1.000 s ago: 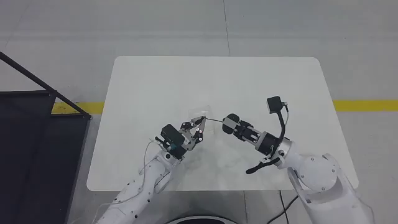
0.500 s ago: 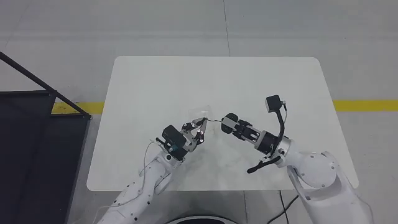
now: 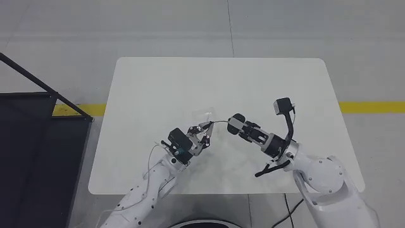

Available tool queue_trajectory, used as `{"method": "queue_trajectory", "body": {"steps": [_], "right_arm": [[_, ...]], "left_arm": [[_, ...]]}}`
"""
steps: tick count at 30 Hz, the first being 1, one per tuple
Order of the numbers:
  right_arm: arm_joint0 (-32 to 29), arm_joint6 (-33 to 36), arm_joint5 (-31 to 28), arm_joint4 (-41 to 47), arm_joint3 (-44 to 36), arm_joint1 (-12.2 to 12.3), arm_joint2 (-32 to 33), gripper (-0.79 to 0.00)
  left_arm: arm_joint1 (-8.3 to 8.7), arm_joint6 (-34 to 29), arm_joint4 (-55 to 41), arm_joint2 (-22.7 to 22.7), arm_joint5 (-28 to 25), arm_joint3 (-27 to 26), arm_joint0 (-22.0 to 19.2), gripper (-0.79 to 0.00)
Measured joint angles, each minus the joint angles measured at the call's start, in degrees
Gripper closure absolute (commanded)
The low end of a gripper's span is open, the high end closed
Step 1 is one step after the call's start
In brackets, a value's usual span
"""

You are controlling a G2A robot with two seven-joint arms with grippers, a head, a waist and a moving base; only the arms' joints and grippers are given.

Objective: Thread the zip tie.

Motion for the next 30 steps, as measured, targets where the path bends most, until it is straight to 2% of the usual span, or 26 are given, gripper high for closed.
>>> {"method": "queue_trajectory", "body": {"steps": [11,20,30], "right_arm": [[3.5,1.9,7.2,-4.4,0.3,-0.1,-2.6,0.000],[4.1,2.0,9.5,-6.1,0.3,-0.1,-3.0,0.000],[6.6,2.6,17.8,-9.6,0.2,-0.3,-5.0,0.000]], "left_arm": [[-0.37,1.7,-2.4,-0.9,0.0,0.0,0.3,0.000],[-0.76,2.0,-4.8,-1.7,0.4,0.5,0.2,0.000],[-1.22,3.0,-6.3,-2.2,1.1,0.5,0.4,0.000]]}}
